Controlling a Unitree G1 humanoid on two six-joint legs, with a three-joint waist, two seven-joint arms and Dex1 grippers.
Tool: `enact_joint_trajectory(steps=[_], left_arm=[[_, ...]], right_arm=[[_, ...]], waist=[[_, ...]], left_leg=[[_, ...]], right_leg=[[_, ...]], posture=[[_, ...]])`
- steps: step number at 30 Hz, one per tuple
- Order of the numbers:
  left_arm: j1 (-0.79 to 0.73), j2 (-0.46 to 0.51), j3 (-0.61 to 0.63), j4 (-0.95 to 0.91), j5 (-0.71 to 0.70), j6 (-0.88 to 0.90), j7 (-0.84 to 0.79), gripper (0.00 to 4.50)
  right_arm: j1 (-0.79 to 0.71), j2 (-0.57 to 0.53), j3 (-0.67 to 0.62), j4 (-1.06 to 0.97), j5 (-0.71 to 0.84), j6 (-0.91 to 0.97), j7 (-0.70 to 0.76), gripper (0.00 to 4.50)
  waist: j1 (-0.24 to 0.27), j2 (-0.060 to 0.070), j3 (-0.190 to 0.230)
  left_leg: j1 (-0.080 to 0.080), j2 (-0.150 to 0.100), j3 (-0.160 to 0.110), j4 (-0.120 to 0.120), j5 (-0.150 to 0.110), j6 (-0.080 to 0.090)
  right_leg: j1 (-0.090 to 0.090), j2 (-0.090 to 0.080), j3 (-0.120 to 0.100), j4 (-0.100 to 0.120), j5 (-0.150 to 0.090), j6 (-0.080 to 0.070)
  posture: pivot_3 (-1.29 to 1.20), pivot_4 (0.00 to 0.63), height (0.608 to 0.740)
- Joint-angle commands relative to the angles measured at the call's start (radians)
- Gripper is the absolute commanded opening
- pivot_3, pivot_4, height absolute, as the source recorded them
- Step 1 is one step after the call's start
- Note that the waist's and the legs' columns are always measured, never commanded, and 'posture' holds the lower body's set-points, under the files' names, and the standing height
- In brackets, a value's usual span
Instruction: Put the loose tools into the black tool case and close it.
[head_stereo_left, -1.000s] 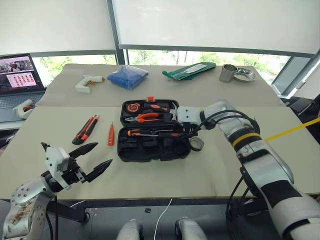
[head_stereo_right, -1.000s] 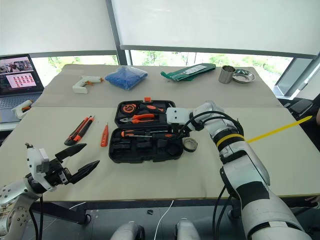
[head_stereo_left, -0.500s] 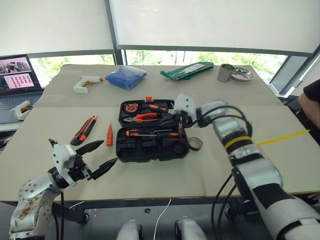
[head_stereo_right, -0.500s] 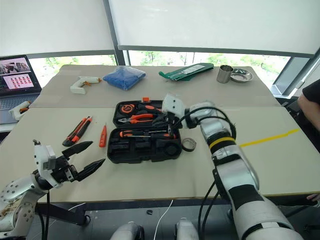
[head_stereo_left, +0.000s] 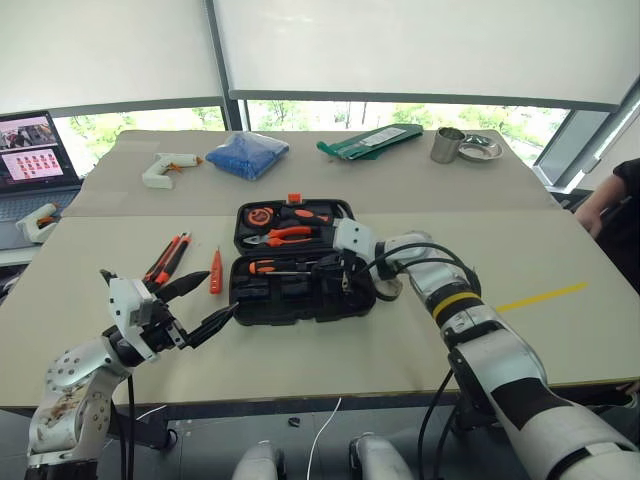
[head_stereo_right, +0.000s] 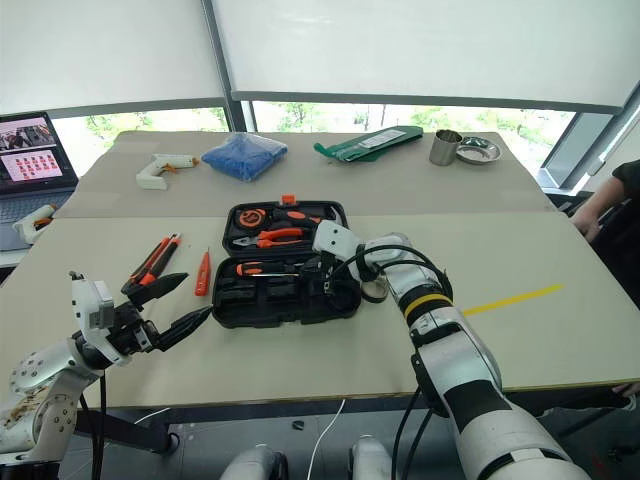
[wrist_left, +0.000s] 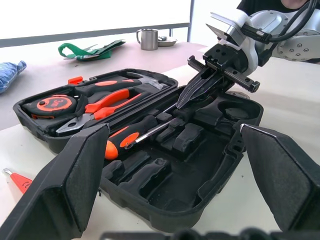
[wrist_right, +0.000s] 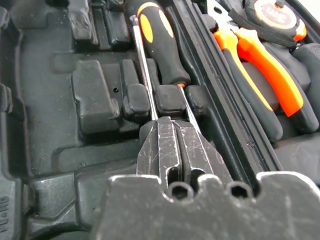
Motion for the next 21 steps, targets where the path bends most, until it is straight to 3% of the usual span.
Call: enact_joint_trajectory(steps=[1,6,11,15,21], left_arm=[[-0.007,-0.003,0.004,-0.024,-0.017,0.004,0.009,4.50],[-0.005,-0.007,-0.002,-0.029,-0.014,0.004,0.022,4.50],[0.032,-0.010,0.028,-0.028,-0.017,-0.004,0.037,4.50],[0.072,-0.006,0.082,0.005,-0.027,-0.009,0.049,4.50],[0.164,0.001,0.209,0.063,0.008,-0.024,0.125,4.50]], right_arm=[[0.027,0.027,0.073,0.049,-0.080,-0.004,-0.025,0.02],[0.028,0.052,0.076,0.039,-0.089,-0.010,-0.059,0.02],[0.025,0.022,-0.082,-0.111,0.110,-0.040,0.031,0.02],[0.080,-0.028,-0.160,-0.302,0.236,-0.032,0.109,1.17],[0.320,-0.129,-0.256,-0.684,0.422,0.063,0.149,3.19]], waist=[[-0.003,0.000,0.000],[-0.011,-0.001,-0.001],[-0.021,-0.001,-0.001],[-0.018,-0.001,0.000],[0.000,-0.001,0.000]], left_leg=[[0.001,0.000,0.000,0.000,0.000,0.000],[0.015,0.000,-0.001,-0.004,0.000,0.000],[0.017,0.001,-0.003,-0.008,0.000,0.000],[0.010,0.001,-0.004,-0.009,0.000,0.000],[0.005,0.001,-0.005,-0.010,-0.001,-0.002]], right_leg=[[0.001,0.000,0.000,0.000,0.000,0.000],[0.013,0.001,0.000,-0.001,-0.001,-0.002],[0.013,0.002,0.002,-0.001,-0.002,-0.003],[0.006,0.001,0.002,-0.001,-0.002,-0.002],[0.002,-0.001,0.001,-0.004,-0.002,-0.001]], posture=[[0.00,0.150,0.740],[0.00,0.150,0.740],[0.00,0.150,0.740],[0.00,0.150,0.740],[0.00,0.150,0.740]])
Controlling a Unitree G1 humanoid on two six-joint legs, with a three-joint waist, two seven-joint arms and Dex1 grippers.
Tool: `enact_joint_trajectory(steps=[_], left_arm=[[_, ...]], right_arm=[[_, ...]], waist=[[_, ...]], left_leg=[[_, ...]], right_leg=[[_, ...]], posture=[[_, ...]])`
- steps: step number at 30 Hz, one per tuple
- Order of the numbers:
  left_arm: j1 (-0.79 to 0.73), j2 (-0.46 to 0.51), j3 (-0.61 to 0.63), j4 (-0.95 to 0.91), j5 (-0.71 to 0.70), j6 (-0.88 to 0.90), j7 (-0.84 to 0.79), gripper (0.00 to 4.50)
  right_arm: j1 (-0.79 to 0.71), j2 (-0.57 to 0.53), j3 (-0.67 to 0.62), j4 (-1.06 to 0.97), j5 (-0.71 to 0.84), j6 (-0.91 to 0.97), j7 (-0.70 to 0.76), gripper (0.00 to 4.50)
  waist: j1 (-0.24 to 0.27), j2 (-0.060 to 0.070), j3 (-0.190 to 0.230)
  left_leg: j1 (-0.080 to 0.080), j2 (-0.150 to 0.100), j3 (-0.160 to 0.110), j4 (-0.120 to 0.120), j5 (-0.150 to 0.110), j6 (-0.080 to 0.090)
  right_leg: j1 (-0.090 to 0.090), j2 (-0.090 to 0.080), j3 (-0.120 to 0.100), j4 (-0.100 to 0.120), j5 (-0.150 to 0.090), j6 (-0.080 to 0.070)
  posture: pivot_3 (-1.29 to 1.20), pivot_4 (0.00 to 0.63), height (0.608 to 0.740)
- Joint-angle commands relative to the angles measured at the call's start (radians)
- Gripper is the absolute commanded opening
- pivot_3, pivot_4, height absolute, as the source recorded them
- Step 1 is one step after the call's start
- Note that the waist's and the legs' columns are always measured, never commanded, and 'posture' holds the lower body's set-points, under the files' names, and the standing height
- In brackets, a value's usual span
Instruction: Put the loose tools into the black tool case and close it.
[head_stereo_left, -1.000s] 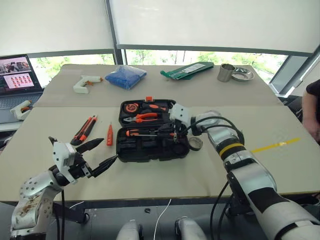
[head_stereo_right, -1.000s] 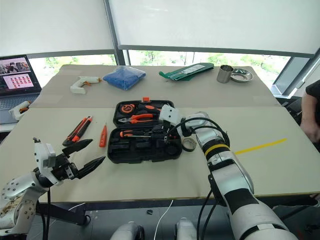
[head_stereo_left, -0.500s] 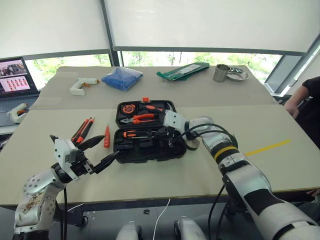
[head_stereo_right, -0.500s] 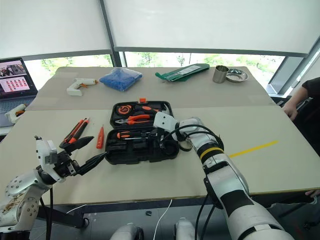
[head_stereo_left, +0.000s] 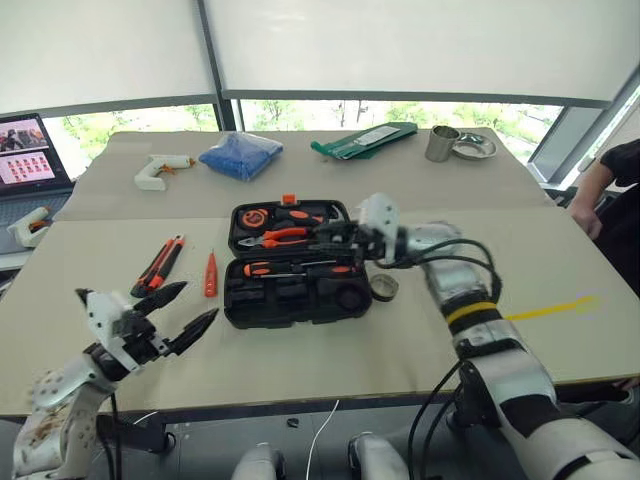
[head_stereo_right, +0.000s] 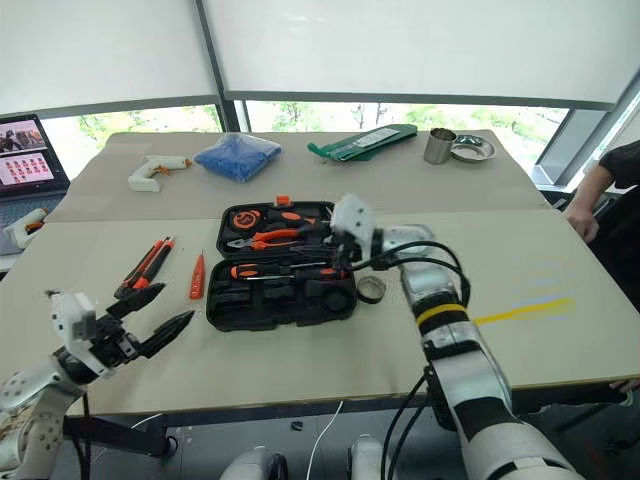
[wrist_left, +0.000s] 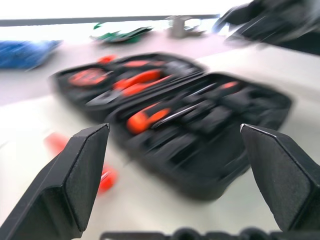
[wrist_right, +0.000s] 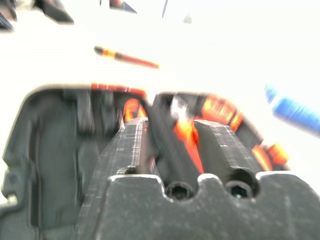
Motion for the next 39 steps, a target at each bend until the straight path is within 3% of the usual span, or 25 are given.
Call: enact_joint_trajectory(steps=[1,4,12,16,20,24,30,39], left_arm=[[0.057,0.019,0.097,0.016,0.019,0.001,0.064,4.50],[0.141,0.040,0.195,0.043,0.043,0.106,0.195,4.50],[0.167,0.066,0.257,-0.006,-0.037,0.266,0.240,4.50],[0.064,0.104,0.195,-0.110,-0.112,0.516,0.368,4.50],[-0.152,0.140,0.084,-0.191,-0.118,0.791,0.586,4.50],[-0.418,0.056,0.018,-0.190,-0.152,1.020,0.790,4.50],[-0.577,-0.056,-0.083,-0.092,-0.066,1.073,0.893,4.50],[-0.665,-0.116,-0.215,0.065,0.078,0.982,0.867,4.50]], right_arm=[[0.139,-0.066,-0.065,-0.214,0.113,0.061,0.015,3.49],[0.338,-0.144,-0.146,-0.367,0.204,0.089,0.031,4.44],[0.573,-0.202,-0.221,-0.524,0.268,0.120,-0.050,4.44],[0.544,-0.213,-0.216,-0.573,0.280,0.151,-0.086,4.44],[0.459,-0.266,-0.185,-0.587,0.246,0.189,-0.090,4.44],[0.365,-0.315,-0.153,-0.576,0.277,0.312,-0.071,4.44],[0.250,-0.346,-0.126,-0.542,0.276,0.368,-0.035,4.44],[0.230,-0.352,-0.137,-0.572,0.295,0.400,-0.013,4.44]], waist=[[0.007,0.000,0.000],[0.015,0.000,0.000],[0.025,-0.001,0.000],[0.032,-0.002,0.001],[0.040,-0.003,0.002],[0.038,-0.006,0.002],[0.029,-0.007,0.002],[0.038,-0.007,0.002]], left_leg=[[0.000,0.000,0.000,0.000,0.000,0.000],[-0.001,0.000,0.001,0.000,0.000,0.000],[0.002,0.000,0.004,0.000,0.001,-0.002],[0.002,0.000,0.005,0.000,0.004,-0.004],[0.002,-0.001,0.005,0.000,0.007,-0.006],[0.001,-0.002,0.002,0.001,0.008,-0.007],[0.000,-0.003,-0.001,0.000,0.005,-0.007],[-0.004,-0.005,0.000,0.000,0.005,-0.007]], right_leg=[[0.000,0.000,0.000,0.000,0.000,0.000],[-0.001,-0.001,0.000,-0.001,0.000,0.000],[0.000,0.001,0.001,-0.001,-0.006,0.005],[-0.001,0.001,0.001,0.002,-0.007,0.002],[0.000,0.001,0.001,0.002,-0.003,0.007],[0.002,0.003,0.000,0.001,0.001,0.002],[0.001,0.003,0.002,0.000,0.001,0.001],[-0.001,0.002,0.001,-0.001,0.002,0.002]], posture=[[0.00,0.150,0.740],[0.00,0.150,0.740],[0.00,0.150,0.740],[0.00,0.150,0.740],[0.00,0.150,0.740],[0.00,0.150,0.740],[0.00,0.150,0.740],[0.00,0.150,0.740]])
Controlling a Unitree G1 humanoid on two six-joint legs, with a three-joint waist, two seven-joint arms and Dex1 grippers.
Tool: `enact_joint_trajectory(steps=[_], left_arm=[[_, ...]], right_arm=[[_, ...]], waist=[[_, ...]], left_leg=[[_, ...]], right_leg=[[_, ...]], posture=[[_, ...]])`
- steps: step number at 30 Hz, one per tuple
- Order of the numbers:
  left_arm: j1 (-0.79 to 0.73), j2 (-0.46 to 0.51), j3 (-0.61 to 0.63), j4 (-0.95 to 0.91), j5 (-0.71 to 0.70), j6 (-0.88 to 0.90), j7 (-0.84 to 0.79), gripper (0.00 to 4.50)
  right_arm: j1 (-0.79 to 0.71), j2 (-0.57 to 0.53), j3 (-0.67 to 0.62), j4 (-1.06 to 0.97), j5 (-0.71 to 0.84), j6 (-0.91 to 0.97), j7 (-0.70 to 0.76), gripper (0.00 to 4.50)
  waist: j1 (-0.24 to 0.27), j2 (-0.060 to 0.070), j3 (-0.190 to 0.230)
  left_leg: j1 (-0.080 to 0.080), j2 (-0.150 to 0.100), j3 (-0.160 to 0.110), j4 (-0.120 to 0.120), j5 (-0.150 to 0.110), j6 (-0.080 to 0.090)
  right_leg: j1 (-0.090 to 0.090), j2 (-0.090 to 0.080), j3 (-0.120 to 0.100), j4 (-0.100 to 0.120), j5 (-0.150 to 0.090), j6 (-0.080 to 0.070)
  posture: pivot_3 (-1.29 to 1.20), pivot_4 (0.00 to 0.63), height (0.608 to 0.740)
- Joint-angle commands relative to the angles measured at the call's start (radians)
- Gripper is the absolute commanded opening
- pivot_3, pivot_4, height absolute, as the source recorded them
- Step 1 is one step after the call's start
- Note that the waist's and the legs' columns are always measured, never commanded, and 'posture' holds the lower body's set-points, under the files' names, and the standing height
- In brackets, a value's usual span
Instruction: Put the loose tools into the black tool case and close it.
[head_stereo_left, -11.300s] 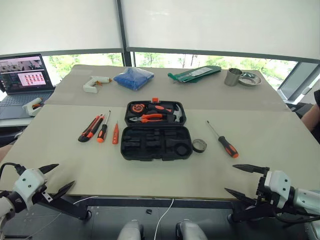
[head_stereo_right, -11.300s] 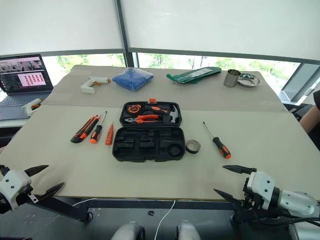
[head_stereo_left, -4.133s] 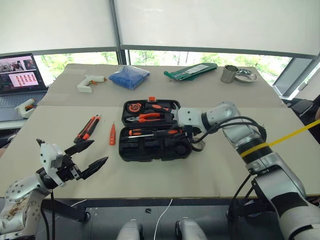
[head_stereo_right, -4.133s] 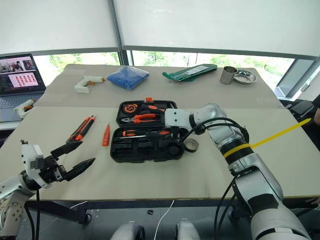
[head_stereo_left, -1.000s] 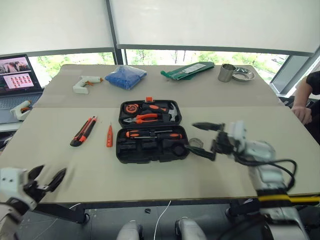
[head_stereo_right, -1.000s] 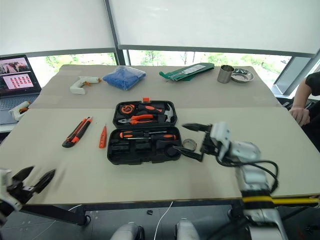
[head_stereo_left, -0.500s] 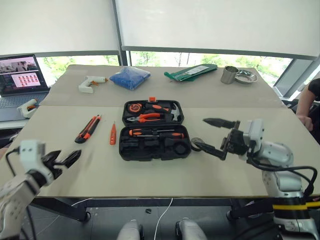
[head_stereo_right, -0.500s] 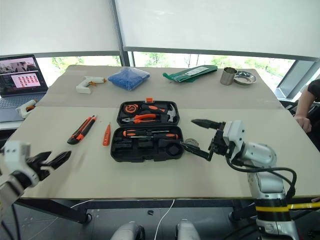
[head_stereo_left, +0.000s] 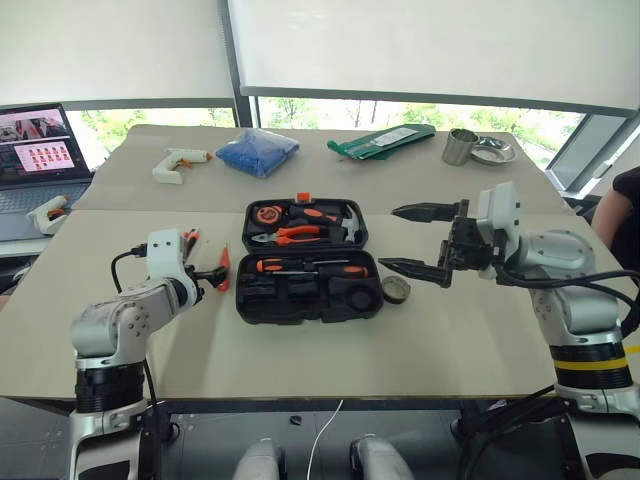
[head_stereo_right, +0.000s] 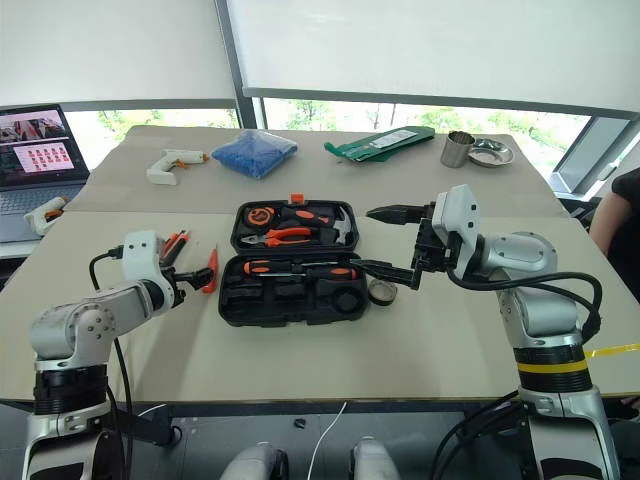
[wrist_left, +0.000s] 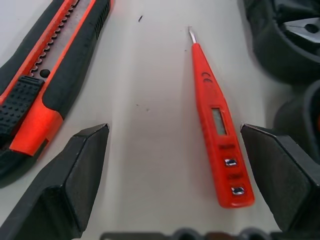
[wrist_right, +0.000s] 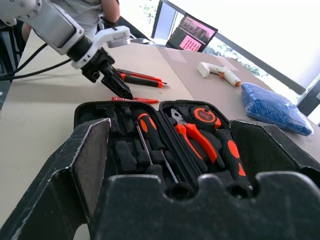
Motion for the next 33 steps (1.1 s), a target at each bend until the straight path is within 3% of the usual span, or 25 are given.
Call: enact_joint_trajectory(steps=[1,15,16,17,26,33], left_arm=[[-0.031,-0.017,-0.048,0.025,0.032,-0.024,-0.040,4.50],[-0.036,-0.101,-0.104,0.132,0.155,-0.069,-0.050,4.50],[-0.031,-0.116,-0.101,0.148,0.164,-0.078,-0.046,3.99],[-0.026,-0.127,-0.104,0.157,0.173,-0.082,-0.045,3.85],[0.011,-0.141,-0.081,0.130,0.219,-0.098,-0.061,0.53],[0.063,-0.082,-0.085,0.109,0.246,-0.289,-0.174,0.47]], right_arm=[[-0.006,-0.012,-0.029,-0.053,0.041,0.013,0.002,4.44],[0.011,-0.006,-0.031,-0.129,0.098,0.070,-0.014,4.44],[0.011,-0.007,-0.031,-0.132,0.102,0.072,-0.015,4.50],[0.010,-0.008,-0.030,-0.133,0.103,0.071,-0.013,4.50],[0.001,-0.015,-0.034,-0.131,0.103,0.070,-0.007,4.50],[0.020,-0.018,-0.030,-0.147,0.098,0.076,-0.010,4.50]], waist=[[0.001,0.000,0.000],[0.016,0.000,0.000],[0.018,0.000,0.000],[0.019,0.001,-0.001],[0.021,0.003,-0.002],[0.021,0.003,-0.002]], left_leg=[[0.000,0.000,0.000,0.000,0.000,0.000],[0.006,-0.001,0.001,0.002,0.000,0.000],[0.008,-0.001,0.001,0.002,0.000,0.000],[0.009,-0.001,0.001,0.002,0.000,0.000],[0.011,-0.001,0.001,0.002,0.000,0.000],[0.011,-0.001,0.001,0.002,0.000,0.000]], right_leg=[[0.000,0.000,0.000,0.000,0.000,0.000],[0.008,0.000,-0.002,0.000,0.000,0.001],[0.011,-0.001,-0.003,0.000,0.000,0.001],[0.012,-0.001,-0.003,0.000,0.000,0.001],[0.014,-0.001,-0.002,0.000,-0.001,0.002],[0.013,-0.001,-0.002,-0.001,-0.001,0.002]], posture=[[0.00,0.150,0.740],[0.00,0.150,0.740],[0.00,0.150,0.740],[0.00,0.150,0.740],[0.00,0.150,0.740],[0.00,0.150,0.740]])
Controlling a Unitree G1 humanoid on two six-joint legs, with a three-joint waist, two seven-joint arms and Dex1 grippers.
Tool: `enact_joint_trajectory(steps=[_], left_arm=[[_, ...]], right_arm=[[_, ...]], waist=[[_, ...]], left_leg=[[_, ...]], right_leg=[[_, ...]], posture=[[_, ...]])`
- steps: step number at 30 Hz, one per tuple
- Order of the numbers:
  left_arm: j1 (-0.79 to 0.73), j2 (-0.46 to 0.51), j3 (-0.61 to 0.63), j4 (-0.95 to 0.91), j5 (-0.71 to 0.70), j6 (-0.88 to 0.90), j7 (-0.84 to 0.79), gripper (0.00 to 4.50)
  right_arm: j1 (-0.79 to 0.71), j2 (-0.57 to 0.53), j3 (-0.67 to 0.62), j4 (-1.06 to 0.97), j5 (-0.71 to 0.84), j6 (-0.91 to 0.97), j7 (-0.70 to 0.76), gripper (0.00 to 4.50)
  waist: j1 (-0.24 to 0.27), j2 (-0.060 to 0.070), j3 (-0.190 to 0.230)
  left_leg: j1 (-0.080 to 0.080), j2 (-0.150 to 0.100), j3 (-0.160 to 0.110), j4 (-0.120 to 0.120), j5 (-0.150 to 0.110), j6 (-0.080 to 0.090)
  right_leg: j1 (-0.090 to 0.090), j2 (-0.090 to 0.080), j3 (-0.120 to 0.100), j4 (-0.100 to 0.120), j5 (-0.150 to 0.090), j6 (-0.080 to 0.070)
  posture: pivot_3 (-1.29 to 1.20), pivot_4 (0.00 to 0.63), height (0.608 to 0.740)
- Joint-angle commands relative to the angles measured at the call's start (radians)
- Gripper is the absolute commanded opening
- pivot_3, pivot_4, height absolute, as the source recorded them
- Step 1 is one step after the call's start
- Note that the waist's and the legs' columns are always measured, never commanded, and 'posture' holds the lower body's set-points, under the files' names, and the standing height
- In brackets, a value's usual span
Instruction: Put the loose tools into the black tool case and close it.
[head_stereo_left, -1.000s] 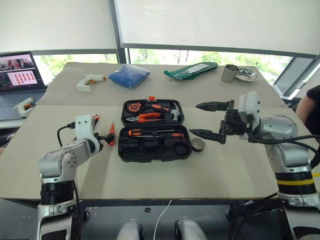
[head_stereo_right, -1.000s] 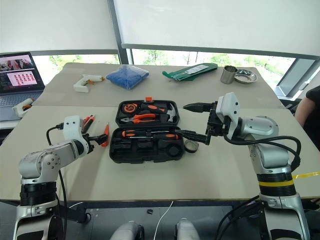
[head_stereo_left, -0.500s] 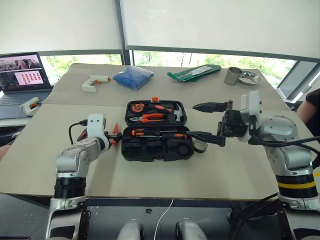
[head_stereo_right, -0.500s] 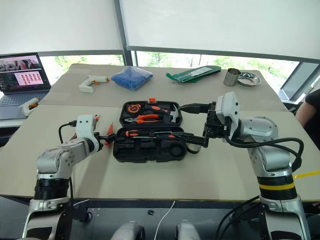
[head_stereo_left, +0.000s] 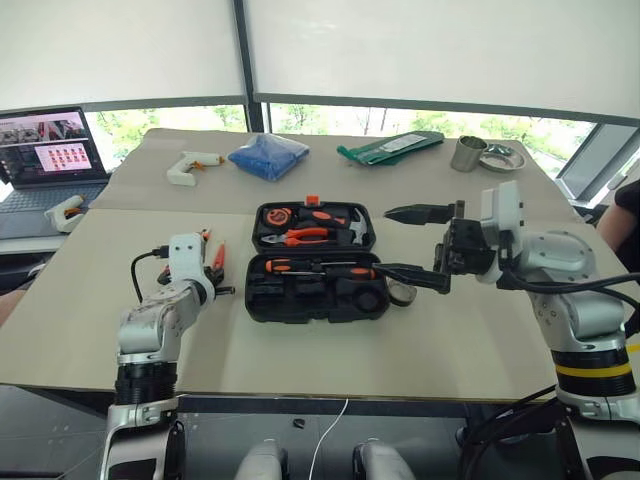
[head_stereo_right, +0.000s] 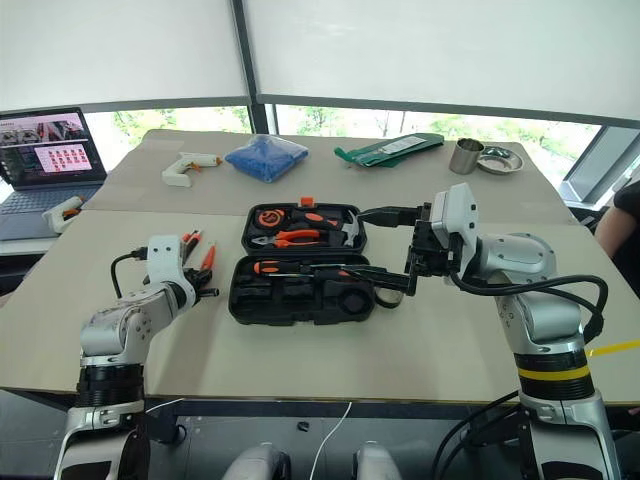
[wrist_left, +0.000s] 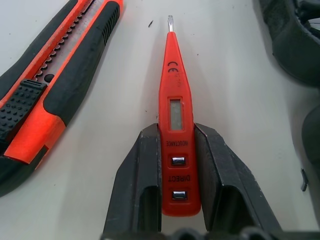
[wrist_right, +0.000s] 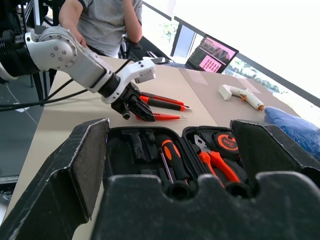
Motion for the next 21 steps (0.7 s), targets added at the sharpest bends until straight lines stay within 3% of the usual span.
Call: enact_joint_trajectory(steps=[1,4,7,10,13,21], left_arm=[[0.045,0.029,-0.016,0.023,0.022,-0.119,-0.080,0.47],[0.048,0.069,0.017,0.011,-0.029,-0.303,-0.252,0.47],[0.059,0.163,0.001,0.006,-0.082,-0.478,-0.558,0.47],[0.036,0.273,-0.062,0.030,-0.126,-0.564,-0.878,0.47],[-0.059,0.351,-0.194,0.103,-0.054,-0.664,-1.093,0.47],[-0.341,0.264,-0.450,0.453,0.220,-0.873,-1.149,0.47]], right_arm=[[0.003,-0.018,-0.030,-0.043,0.023,0.003,-0.004,4.50],[0.019,-0.032,-0.051,-0.061,0.035,0.017,-0.009,4.50],[0.041,-0.058,-0.081,-0.077,0.050,0.027,-0.011,4.50],[0.076,-0.108,-0.108,-0.090,0.071,0.073,-0.008,4.50],[0.097,-0.139,-0.113,-0.096,0.082,0.102,-0.001,4.50],[0.130,-0.151,-0.090,-0.108,0.053,0.088,-0.014,4.50]], waist=[[-0.001,0.000,0.000],[-0.001,-0.001,0.000],[-0.001,-0.002,0.001],[0.000,-0.002,0.001],[0.005,-0.002,0.001],[-0.003,-0.002,0.001]], left_leg=[[0.000,0.000,0.000,0.000,0.000,0.000],[-0.003,0.000,0.000,0.000,0.000,0.000],[-0.008,0.001,0.000,0.001,0.000,0.000],[-0.012,0.002,0.000,0.001,0.000,0.000],[-0.014,0.001,0.001,0.001,0.000,0.000],[-0.016,0.002,-0.001,0.006,-0.002,0.005]], right_leg=[[0.000,0.000,0.000,0.000,0.000,0.000],[-0.003,0.000,0.000,0.000,0.000,0.000],[-0.006,0.000,-0.002,-0.001,0.000,-0.001],[-0.010,0.001,-0.003,-0.002,0.000,-0.002],[-0.011,0.000,-0.004,-0.003,0.000,-0.001],[-0.008,0.003,-0.005,-0.006,0.000,0.000]], posture=[[0.00,0.150,0.740],[0.00,0.150,0.740],[0.00,0.150,0.740],[0.00,0.150,0.740],[0.00,0.150,0.740],[0.00,0.150,0.740]])
